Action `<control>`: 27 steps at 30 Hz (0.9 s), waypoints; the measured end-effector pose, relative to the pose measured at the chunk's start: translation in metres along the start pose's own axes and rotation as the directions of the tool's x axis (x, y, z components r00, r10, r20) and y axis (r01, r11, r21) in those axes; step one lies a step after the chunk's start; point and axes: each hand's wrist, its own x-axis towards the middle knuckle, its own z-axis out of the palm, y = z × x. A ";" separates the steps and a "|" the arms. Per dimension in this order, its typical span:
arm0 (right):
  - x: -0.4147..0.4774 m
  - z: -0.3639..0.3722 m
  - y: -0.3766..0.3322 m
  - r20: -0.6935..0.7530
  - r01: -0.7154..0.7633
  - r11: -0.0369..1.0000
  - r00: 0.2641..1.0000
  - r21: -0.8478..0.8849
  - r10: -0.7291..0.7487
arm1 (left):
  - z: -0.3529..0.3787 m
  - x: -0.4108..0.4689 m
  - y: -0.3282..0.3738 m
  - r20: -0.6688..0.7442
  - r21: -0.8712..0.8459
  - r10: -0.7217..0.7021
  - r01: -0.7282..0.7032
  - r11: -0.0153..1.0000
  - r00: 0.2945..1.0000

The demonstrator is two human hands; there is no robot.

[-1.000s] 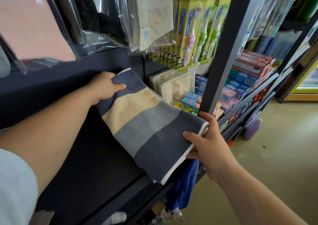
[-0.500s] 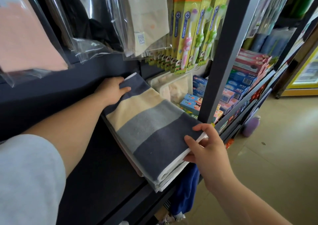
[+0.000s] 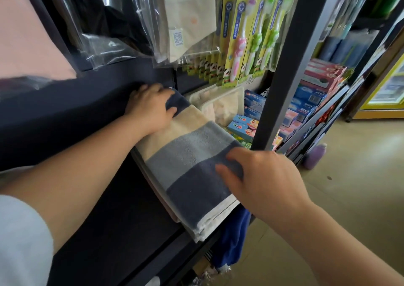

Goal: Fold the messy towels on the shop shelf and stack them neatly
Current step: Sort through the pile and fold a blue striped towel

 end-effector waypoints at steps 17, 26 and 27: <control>0.038 0.068 -0.006 0.378 0.092 0.992 0.918 0.088 -0.119 | 0.027 0.002 0.018 0.538 -0.034 -0.123 0.167 0.985 0.834; 0.032 0.052 -0.007 0.380 0.135 0.990 0.914 0.050 -0.144 | 0.014 -0.011 0.047 0.438 0.016 -0.067 0.066 0.998 0.897; 0.039 0.049 -0.009 0.325 0.145 0.988 0.933 0.059 -0.156 | 0.014 -0.014 0.047 0.450 -0.064 -0.052 0.090 0.994 0.891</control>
